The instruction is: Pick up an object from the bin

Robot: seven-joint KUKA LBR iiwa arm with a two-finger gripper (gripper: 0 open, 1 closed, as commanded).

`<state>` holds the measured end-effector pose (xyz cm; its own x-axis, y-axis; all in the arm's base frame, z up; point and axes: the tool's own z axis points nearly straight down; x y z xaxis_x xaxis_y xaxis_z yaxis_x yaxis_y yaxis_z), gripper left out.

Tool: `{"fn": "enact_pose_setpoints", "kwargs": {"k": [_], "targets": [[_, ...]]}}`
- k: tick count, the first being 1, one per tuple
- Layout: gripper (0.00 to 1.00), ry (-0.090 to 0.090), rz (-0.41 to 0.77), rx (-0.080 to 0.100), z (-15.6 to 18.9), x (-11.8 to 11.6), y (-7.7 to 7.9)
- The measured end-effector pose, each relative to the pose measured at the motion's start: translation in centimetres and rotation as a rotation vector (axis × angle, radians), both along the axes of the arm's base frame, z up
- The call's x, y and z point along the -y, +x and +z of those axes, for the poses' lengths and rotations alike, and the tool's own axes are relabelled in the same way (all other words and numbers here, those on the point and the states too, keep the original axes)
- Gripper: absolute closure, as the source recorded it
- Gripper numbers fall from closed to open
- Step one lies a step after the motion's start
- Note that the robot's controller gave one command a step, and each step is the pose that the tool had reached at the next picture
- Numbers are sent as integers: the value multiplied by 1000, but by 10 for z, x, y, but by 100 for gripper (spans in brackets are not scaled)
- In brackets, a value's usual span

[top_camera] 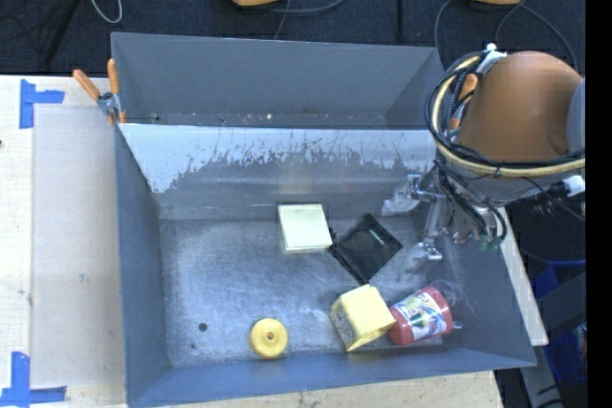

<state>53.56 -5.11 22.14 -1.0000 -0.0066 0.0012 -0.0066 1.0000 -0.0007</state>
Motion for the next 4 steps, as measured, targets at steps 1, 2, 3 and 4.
{"fn": "enact_pose_setpoints", "kwargs": {"k": [1, 2, 3, 4], "targets": [[0, 0, 0, 0, 0, 0, 0], [0, -1, 40, 8, -41, 4, 4], [0, 0, 56, 5, -102, 5, 12], [100, -3, 116, 18, -143, -29, 27]]}}
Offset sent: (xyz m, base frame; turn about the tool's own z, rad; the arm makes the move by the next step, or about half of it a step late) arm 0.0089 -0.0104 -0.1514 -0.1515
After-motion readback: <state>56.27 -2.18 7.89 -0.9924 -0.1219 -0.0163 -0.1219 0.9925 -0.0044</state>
